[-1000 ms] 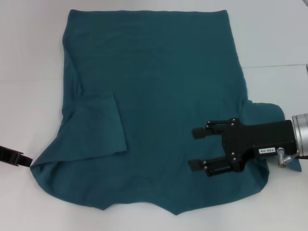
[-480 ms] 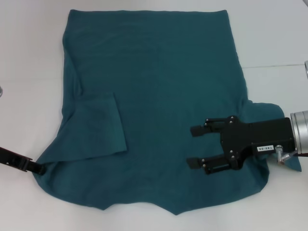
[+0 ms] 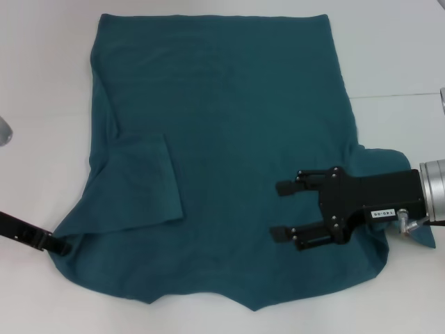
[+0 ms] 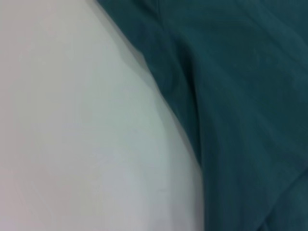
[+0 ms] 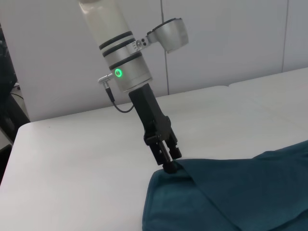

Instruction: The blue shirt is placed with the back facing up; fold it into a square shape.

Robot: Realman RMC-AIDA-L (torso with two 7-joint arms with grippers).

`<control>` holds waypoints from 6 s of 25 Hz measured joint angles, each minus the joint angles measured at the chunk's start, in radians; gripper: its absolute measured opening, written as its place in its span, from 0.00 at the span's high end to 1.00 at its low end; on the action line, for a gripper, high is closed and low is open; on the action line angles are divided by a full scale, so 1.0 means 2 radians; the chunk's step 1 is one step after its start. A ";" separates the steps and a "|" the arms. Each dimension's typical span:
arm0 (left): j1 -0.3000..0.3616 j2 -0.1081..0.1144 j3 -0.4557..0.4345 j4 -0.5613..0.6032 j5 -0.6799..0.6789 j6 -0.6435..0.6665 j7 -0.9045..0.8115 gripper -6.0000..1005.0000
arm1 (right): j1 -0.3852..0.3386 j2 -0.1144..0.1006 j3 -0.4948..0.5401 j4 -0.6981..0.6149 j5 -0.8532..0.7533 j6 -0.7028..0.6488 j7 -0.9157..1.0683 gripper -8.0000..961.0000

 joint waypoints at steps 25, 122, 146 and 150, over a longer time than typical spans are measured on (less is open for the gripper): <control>-0.018 0.003 0.010 -0.031 0.004 -0.006 -0.005 0.55 | 0.003 0.001 0.000 0.006 0.000 0.010 -0.004 0.08; 0.058 0.012 -0.094 -0.069 -0.340 0.213 0.277 0.39 | 0.005 -0.013 -0.138 -0.152 -0.425 0.073 0.643 0.18; 0.060 0.008 -0.095 -0.069 -0.336 0.205 0.273 0.39 | 0.014 -0.013 -0.170 -0.135 -0.426 0.099 0.644 0.23; 0.060 0.008 -0.095 -0.069 -0.335 0.205 0.272 0.39 | 0.015 -0.014 -0.171 -0.123 -0.426 0.103 0.645 0.23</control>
